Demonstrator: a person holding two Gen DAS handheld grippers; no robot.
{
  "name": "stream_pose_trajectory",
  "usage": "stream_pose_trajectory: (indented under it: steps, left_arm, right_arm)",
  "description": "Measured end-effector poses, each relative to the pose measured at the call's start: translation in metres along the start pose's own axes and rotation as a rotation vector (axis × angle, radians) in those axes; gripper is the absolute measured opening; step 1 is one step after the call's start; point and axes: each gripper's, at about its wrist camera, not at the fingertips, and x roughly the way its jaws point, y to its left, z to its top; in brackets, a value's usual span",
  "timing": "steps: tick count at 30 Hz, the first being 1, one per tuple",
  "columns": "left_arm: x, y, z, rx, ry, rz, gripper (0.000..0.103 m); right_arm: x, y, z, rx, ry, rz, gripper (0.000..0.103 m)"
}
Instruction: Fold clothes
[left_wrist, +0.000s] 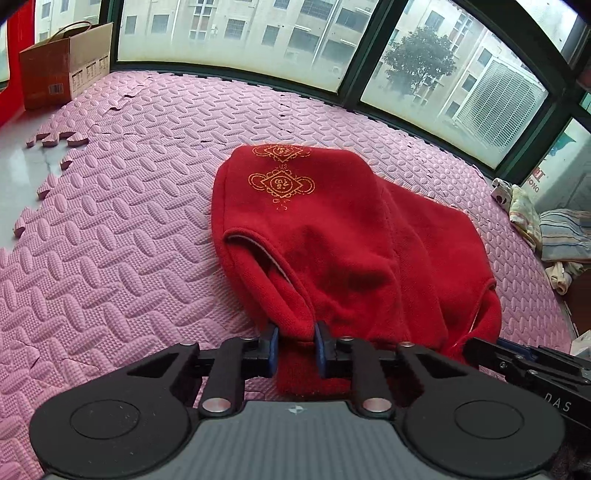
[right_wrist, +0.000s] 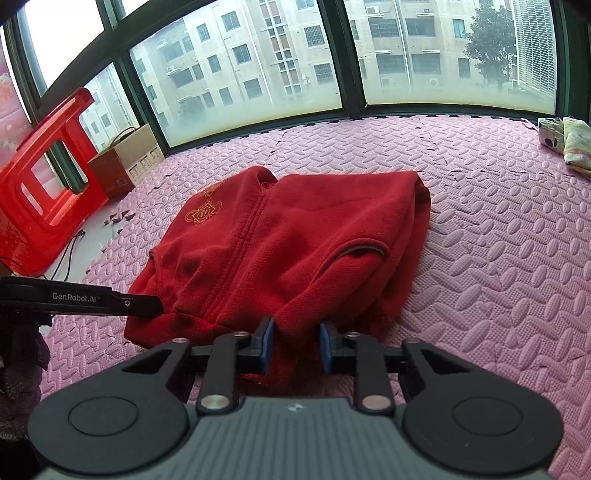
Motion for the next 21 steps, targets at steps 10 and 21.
stream_pose_trajectory:
  steps: [10, 21]
  left_arm:
    - [-0.057, 0.007, 0.008, -0.009, -0.07, -0.087, 0.015]
    - [-0.109, 0.016, -0.057, 0.114, 0.053, -0.118, 0.015]
  right_arm:
    - [-0.05, 0.002, 0.015, -0.017, -0.038, 0.155, 0.017]
    - [-0.104, 0.023, -0.024, -0.22, 0.145, 0.288, 0.017]
